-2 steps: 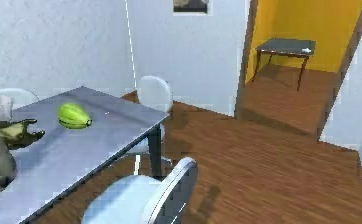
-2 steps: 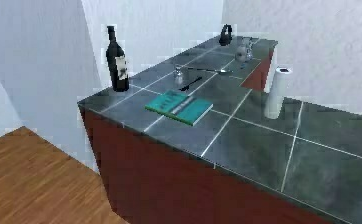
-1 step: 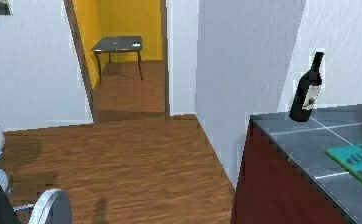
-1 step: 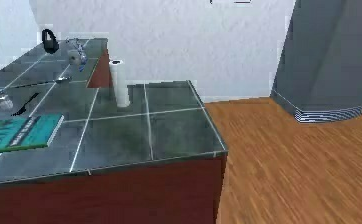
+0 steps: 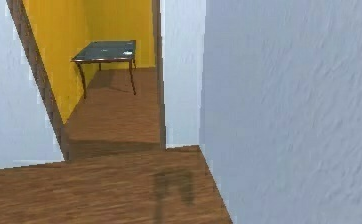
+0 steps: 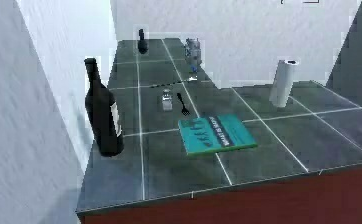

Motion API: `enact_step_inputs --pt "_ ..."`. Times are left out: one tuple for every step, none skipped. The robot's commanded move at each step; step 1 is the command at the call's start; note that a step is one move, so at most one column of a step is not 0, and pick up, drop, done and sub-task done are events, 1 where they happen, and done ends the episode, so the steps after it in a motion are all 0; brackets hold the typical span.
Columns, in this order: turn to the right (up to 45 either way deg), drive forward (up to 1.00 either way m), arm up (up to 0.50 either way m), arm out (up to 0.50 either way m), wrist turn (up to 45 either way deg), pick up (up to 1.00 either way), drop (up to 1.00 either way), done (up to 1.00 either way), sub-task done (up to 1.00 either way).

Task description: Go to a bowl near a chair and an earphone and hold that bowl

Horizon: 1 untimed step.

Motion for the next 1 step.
enact_step_inputs --pt "-45.0 0.00 0.00 0.00 0.0 0.00 0.00 0.00 0.00"
